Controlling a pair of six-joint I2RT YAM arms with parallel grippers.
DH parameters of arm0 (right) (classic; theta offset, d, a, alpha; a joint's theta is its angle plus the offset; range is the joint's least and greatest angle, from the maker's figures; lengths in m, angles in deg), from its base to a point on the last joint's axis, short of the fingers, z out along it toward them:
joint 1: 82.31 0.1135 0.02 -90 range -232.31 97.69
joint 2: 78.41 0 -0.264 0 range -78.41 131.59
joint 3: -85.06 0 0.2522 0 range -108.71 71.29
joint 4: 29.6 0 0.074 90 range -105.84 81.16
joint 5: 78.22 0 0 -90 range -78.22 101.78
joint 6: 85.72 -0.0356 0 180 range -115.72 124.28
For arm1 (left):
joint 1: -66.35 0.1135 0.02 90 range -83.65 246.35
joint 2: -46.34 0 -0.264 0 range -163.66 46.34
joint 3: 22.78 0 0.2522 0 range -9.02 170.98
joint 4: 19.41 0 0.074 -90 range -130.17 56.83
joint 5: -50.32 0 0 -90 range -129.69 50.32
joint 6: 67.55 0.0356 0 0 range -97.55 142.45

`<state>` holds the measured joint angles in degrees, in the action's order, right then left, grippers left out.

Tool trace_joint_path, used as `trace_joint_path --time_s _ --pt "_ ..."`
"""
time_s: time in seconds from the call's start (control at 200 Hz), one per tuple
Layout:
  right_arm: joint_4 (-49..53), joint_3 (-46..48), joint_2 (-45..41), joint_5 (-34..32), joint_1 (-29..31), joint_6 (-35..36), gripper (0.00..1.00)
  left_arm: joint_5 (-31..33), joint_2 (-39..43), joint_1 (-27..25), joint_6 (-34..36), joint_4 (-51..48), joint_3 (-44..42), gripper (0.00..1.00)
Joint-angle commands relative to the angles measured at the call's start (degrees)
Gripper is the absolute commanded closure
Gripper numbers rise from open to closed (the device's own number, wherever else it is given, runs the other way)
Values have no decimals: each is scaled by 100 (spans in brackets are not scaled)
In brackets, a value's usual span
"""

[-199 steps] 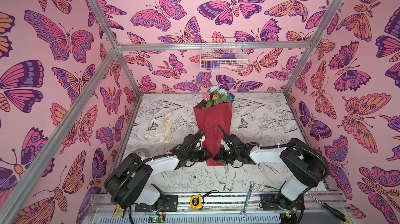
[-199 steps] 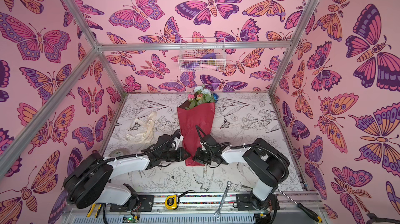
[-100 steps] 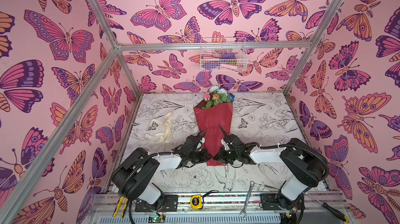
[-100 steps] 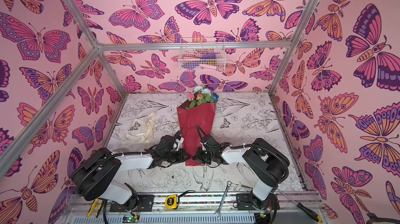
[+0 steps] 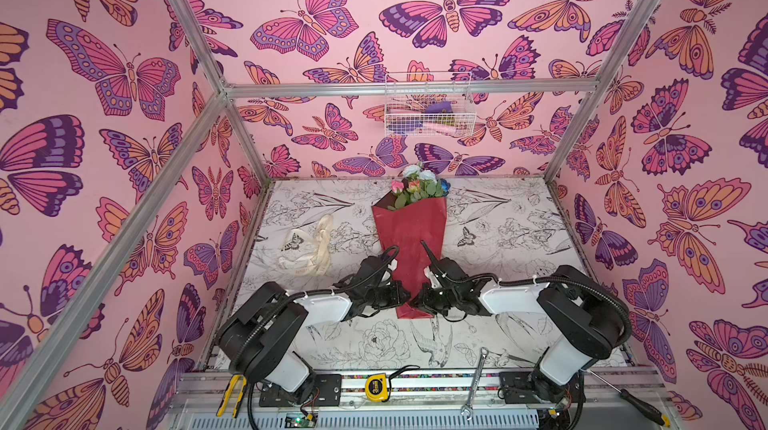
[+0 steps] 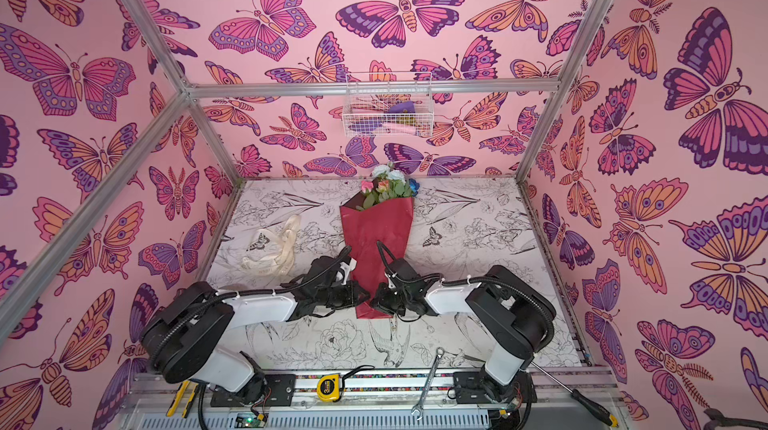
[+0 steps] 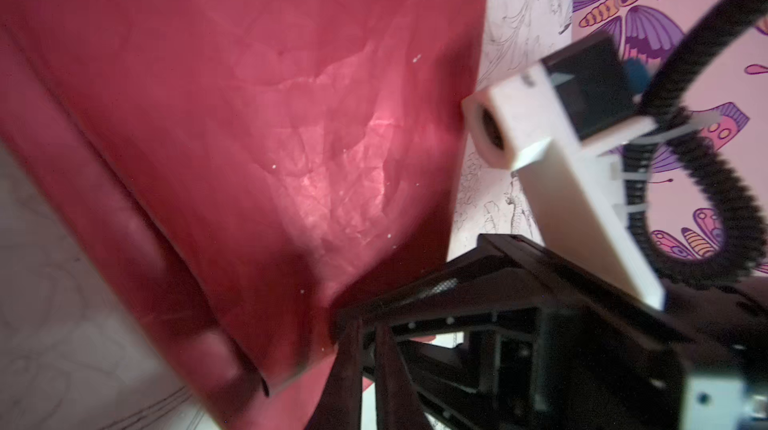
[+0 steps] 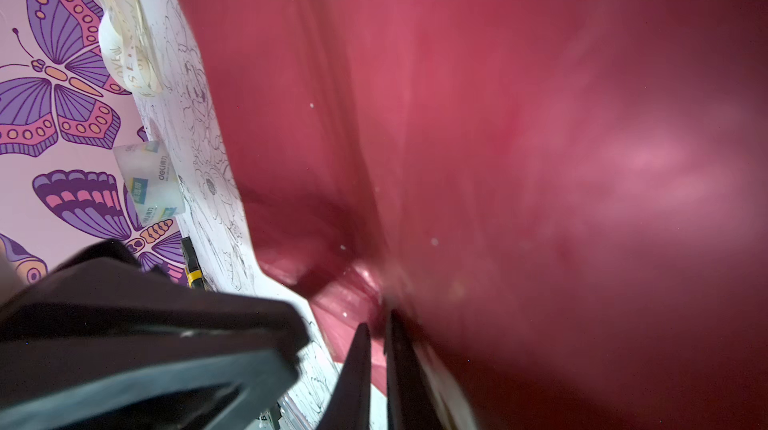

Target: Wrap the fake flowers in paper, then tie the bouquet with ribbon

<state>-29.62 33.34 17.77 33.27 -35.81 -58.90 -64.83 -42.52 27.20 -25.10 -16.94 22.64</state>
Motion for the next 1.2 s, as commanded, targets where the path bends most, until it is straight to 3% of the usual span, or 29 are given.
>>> trace_joint_path --time_s 0.0,0.506,1.197 --pt "-76 39 -62 -114 -27 -112 87 -190 -128 -39 -35 -4 -90 91" --pt "-322 53 -83 46 -122 -140 86 27 -533 114 -140 -135 -266 97" --pt "-251 16 -217 635 -1141 520 84 33 -202 128 -132 -380 -327 100"
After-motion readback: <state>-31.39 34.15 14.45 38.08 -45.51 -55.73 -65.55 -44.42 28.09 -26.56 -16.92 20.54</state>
